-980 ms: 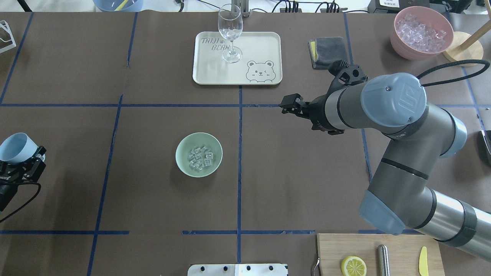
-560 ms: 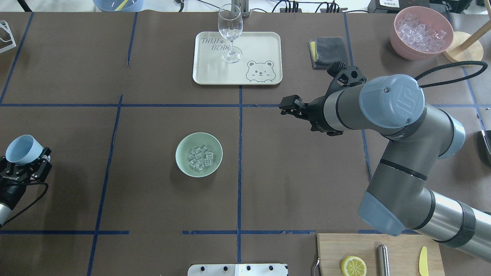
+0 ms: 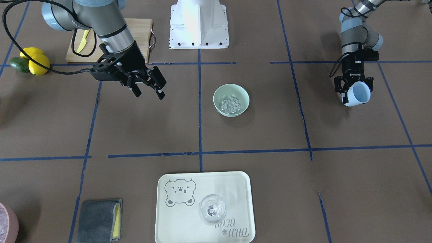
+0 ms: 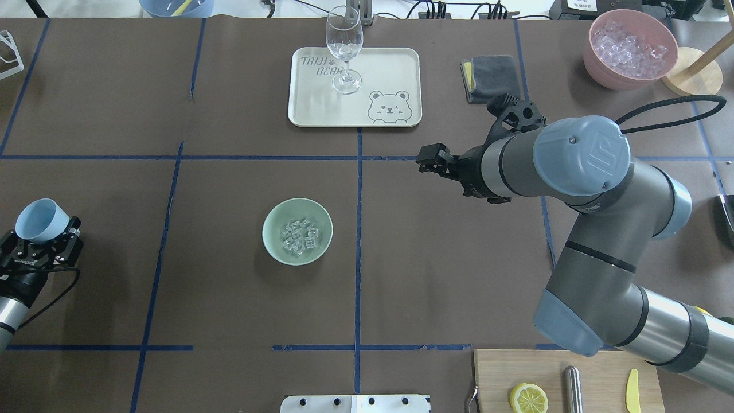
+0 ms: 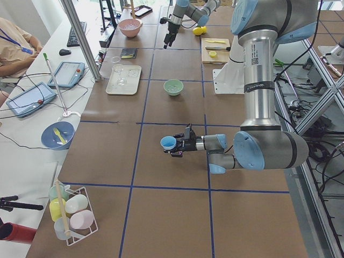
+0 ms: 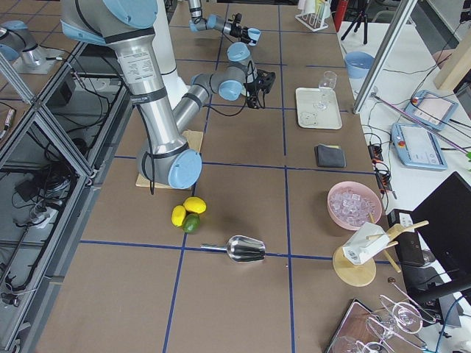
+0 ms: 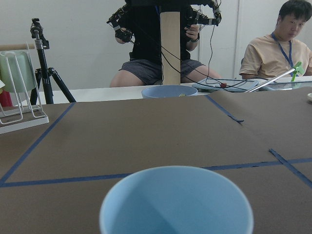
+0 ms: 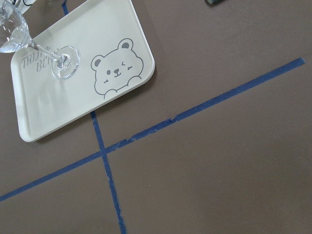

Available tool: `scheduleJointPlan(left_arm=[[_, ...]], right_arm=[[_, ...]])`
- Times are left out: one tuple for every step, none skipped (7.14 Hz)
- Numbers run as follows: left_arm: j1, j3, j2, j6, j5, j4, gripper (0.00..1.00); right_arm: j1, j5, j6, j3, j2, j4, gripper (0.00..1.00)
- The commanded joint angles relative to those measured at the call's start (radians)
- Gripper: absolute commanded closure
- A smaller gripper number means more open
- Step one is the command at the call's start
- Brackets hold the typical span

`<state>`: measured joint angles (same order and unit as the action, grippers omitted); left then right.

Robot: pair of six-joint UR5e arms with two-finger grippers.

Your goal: Pour ice into bowl

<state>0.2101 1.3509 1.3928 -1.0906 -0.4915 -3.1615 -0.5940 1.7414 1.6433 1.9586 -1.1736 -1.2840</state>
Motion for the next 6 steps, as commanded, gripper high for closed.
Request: scheduleJointPlan(left_arm=[[0.031,-0.006,0.038,0.001,-0.001,0.043,1.0],[0.032,-0.025,0.038,0.0,-0.001,0.044,1.0],[0.034,-0.029,0.04,-0.002,-0.001,0.044,1.0],[0.035,-0.041,0.04,-0.008,-0.001,0.044,0.99],[0.037,-0.042,0.04,-0.009,-0.002,0.044,0.98],[0.038,-0.049,0.04,-0.009,-0.005,0.044,0.96]], right_arm=[[0.0,0.0,0.0,-0.001,0.0,0.0,0.0],[0.0,0.0,0.0,-0.001,0.0,0.0,0.0],[0.002,-0.002,0.001,-0.001,0.002,0.0,0.0],[0.003,-0.002,0.001,-0.001,0.002,0.0,0.0],[0.009,-0.005,0.001,-0.003,0.002,0.0,0.0],[0.013,-0.007,0.001,-0.003,0.002,0.0,0.0]])
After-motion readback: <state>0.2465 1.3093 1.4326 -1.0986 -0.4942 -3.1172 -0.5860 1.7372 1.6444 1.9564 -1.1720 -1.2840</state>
